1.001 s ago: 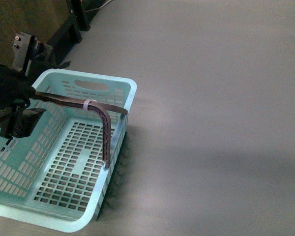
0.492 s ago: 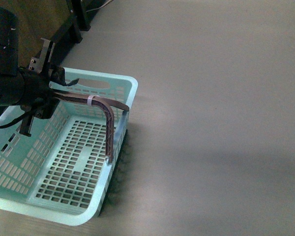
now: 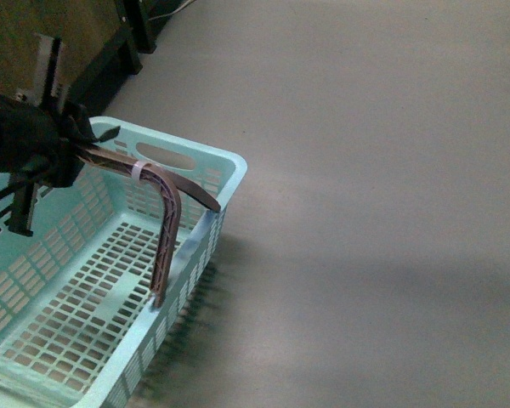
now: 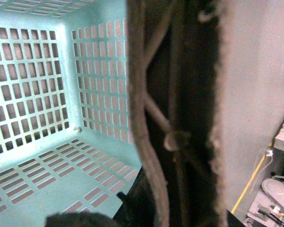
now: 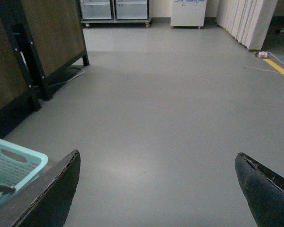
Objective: Pick lemon and mango into basket
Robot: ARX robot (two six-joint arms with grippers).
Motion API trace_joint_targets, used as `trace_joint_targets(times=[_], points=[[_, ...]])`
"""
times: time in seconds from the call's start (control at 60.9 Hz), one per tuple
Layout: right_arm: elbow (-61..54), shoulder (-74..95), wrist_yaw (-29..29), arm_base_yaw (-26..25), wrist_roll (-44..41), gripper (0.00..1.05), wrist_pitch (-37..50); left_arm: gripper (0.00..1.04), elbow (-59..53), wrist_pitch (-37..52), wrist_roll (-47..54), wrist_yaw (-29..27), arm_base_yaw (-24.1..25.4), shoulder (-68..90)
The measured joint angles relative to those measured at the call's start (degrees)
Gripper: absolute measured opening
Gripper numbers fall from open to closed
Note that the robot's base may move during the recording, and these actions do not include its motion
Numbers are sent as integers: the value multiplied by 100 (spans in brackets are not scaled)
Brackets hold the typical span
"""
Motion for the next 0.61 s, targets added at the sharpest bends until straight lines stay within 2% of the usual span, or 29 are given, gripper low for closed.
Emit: trace_joint_targets(times=[0.312, 0.607], points=[[0, 0, 0, 0, 0, 96, 0, 5, -953, -1093, -402, -17, 105, -2507], [0, 0, 0, 0, 0, 96, 0, 5, -1093, -2312, -575, -105, 247, -4784]])
